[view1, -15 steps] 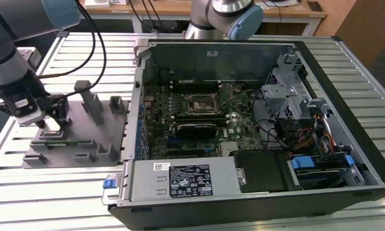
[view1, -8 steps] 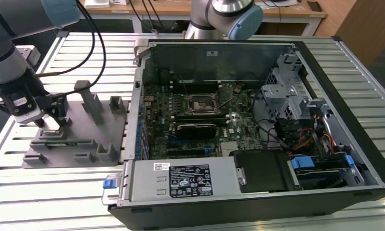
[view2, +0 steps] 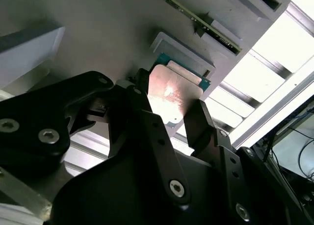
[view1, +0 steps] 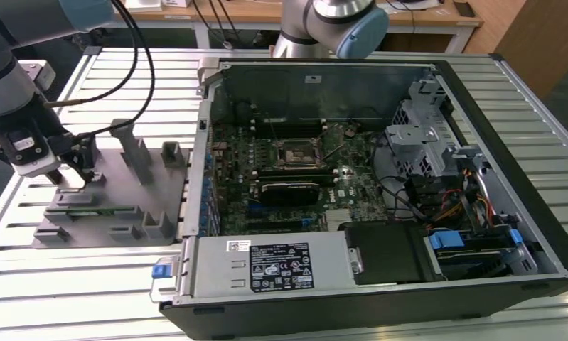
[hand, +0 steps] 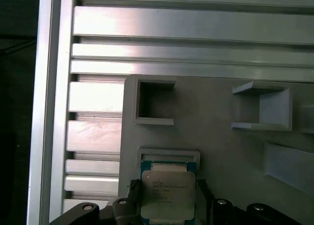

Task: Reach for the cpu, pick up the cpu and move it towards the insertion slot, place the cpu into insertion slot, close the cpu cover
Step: 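Pick up the cpu and move it towards the insertion slot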

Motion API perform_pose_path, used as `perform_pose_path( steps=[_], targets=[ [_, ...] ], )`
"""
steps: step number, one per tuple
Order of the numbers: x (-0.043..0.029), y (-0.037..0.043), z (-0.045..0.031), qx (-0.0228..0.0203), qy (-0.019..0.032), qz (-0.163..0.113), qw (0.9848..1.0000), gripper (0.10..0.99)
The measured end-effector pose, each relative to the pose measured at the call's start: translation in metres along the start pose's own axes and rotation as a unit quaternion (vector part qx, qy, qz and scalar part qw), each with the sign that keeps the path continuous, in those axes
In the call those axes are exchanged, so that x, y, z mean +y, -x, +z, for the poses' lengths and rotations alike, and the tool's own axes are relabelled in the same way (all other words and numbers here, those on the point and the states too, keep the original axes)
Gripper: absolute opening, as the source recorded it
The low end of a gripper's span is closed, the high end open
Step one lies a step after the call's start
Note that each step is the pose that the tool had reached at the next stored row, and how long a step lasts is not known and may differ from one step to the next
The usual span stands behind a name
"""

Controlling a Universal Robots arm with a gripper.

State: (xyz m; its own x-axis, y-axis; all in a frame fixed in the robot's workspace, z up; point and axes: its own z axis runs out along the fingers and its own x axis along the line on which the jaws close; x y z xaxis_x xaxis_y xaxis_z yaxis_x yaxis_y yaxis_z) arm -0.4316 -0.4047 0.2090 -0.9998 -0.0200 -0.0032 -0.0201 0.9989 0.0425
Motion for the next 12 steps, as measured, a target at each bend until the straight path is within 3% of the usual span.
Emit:
perform_pose_path(
  steps=[12],
  targets=[
    [0.0012, 0.0001, -0.0276, 0.0, 0.0, 0.0, 1.0, 0.529]
  ],
)
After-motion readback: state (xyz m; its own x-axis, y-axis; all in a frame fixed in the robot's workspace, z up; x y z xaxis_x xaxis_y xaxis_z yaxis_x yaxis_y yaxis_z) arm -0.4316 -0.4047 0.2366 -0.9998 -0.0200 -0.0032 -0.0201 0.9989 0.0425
